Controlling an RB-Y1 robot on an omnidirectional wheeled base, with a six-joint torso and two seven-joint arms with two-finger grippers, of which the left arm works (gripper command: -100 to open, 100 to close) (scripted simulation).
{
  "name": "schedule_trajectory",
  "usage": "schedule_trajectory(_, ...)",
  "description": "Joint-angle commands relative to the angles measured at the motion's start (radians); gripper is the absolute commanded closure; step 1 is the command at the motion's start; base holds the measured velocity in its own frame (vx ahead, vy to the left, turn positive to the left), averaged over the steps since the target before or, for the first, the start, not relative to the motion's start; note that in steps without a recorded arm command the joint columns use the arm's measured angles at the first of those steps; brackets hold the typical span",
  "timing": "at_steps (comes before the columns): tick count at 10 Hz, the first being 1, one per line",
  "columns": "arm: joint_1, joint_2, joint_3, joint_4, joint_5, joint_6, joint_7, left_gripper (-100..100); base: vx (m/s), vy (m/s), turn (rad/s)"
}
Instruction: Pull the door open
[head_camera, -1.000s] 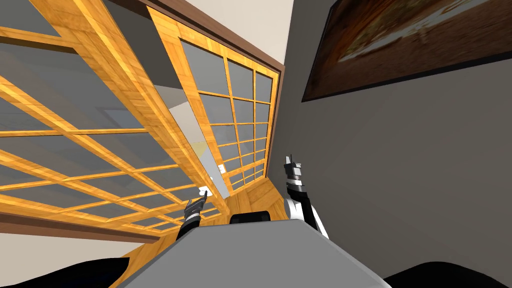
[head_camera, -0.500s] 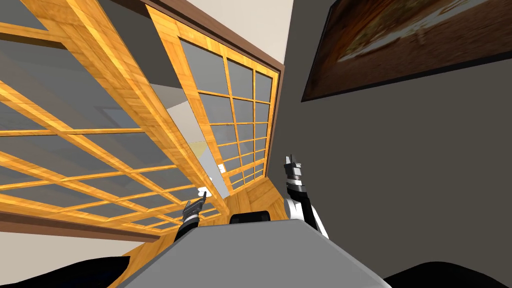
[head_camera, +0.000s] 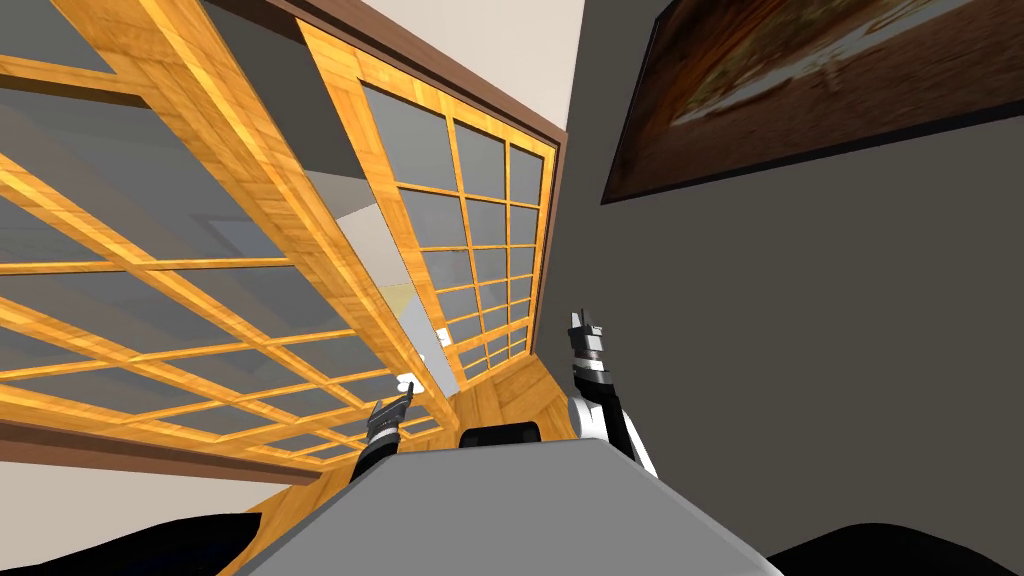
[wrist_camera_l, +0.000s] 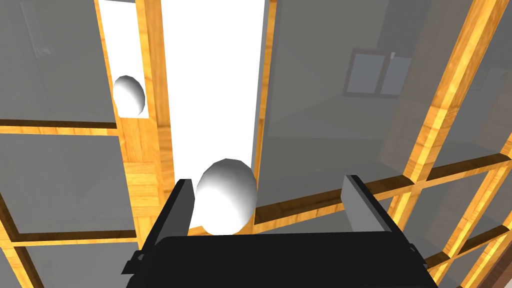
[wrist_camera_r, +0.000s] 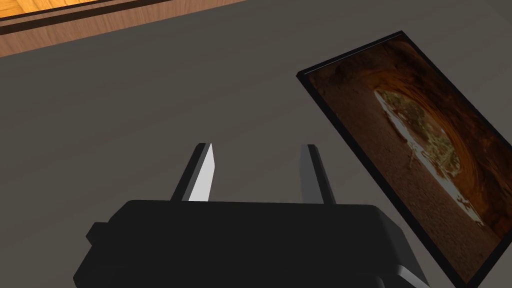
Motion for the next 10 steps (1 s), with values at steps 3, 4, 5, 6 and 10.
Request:
schedule_trajectory(3,-0.003,0.007,-0.005,0.002,0.007,-0.001,0.082,100,-0.024,-0.015,-0.066)
schedule_trajectory(4,-0.004,0.009,-0.006,0.003,0.009,-0.001,0.106,100,-0.032,0.023,-0.059)
schedule_trajectory(5,-0.005,0.011,-0.007,0.004,0.011,-0.001,0.131,100,-0.032,0.014,-0.049)
schedule_trajectory(6,-0.006,0.013,-0.009,0.004,0.013,-0.001,0.156,100,-0.03,0.009,-0.046)
schedule_trajectory(10,-0.009,0.019,-0.014,0.007,0.021,-0.002,0.242,100,-0.031,0.011,-0.043)
